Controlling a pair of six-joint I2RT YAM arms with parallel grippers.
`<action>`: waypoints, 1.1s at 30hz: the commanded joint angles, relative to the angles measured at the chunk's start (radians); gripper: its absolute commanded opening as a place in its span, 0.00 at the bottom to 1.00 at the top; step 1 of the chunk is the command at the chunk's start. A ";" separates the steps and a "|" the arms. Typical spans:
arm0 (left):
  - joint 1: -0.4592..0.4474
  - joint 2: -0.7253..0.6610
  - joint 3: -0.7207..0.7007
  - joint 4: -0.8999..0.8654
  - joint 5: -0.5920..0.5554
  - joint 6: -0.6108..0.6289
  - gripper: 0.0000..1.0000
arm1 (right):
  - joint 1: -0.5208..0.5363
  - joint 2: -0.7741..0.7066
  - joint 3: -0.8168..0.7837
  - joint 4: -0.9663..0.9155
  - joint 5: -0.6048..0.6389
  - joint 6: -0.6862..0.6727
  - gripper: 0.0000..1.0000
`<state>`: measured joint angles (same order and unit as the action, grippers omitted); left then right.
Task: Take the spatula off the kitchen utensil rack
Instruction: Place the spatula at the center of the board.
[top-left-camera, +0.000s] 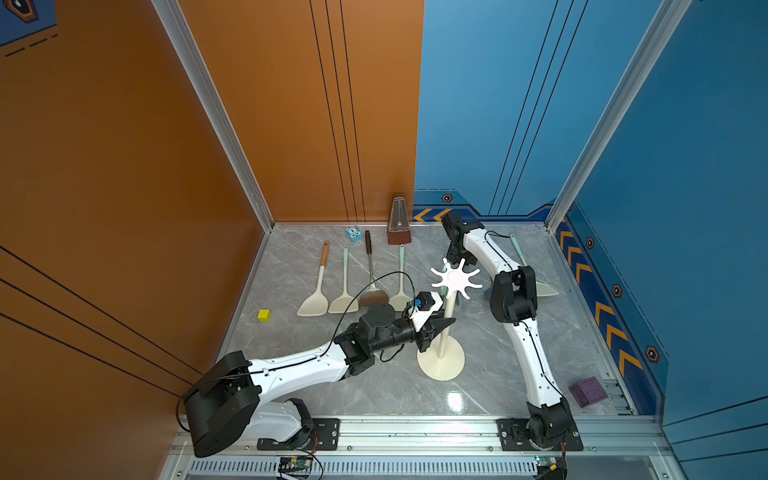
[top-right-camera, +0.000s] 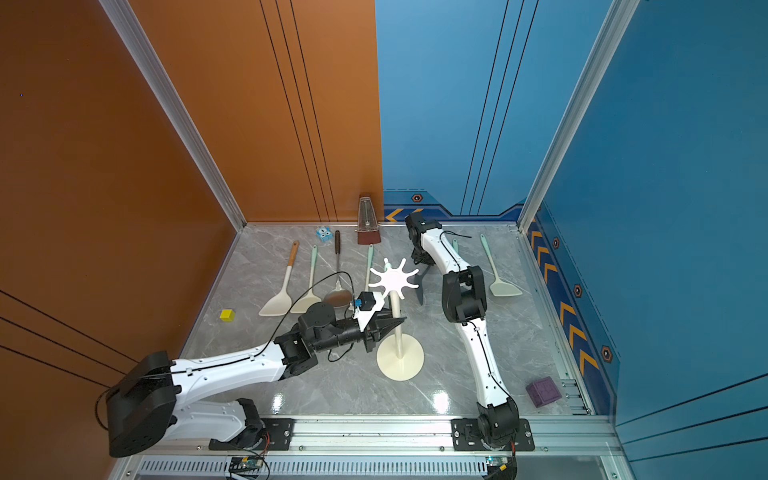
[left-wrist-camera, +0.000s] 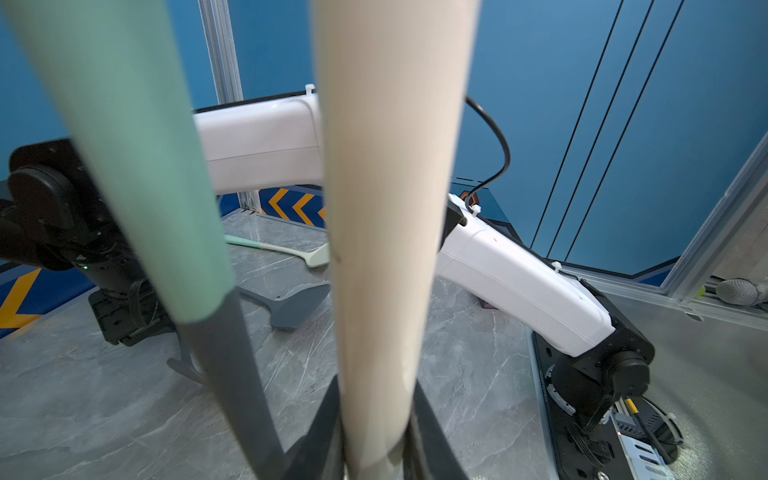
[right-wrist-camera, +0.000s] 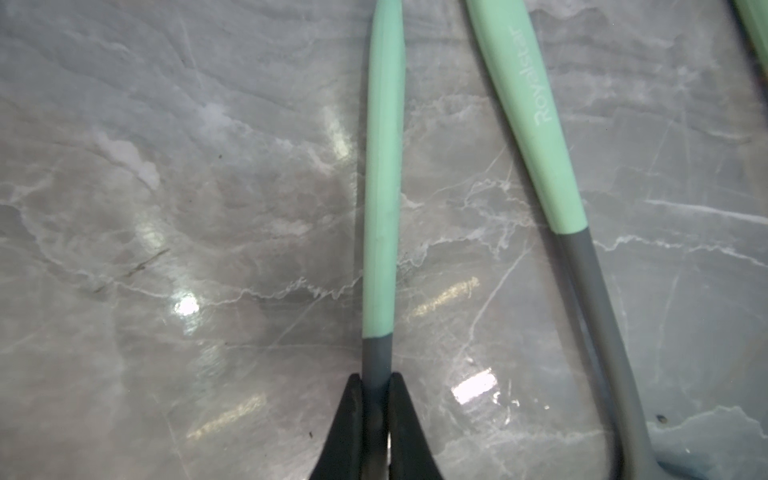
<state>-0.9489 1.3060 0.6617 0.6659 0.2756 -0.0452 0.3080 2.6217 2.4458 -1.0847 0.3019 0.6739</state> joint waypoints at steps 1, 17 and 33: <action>0.011 0.033 -0.071 -0.257 -0.020 0.001 0.16 | -0.002 0.084 -0.028 0.037 -0.155 -0.047 0.14; 0.018 0.022 -0.072 -0.256 -0.017 0.006 0.16 | -0.019 0.073 -0.039 0.016 -0.227 -0.069 0.13; 0.019 0.022 -0.079 -0.258 -0.016 -0.002 0.16 | -0.088 0.020 -0.037 -0.066 -0.237 -0.296 0.03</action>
<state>-0.9432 1.2911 0.6537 0.6594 0.2729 -0.0460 0.2436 2.6255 2.4439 -1.0317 0.0643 0.4618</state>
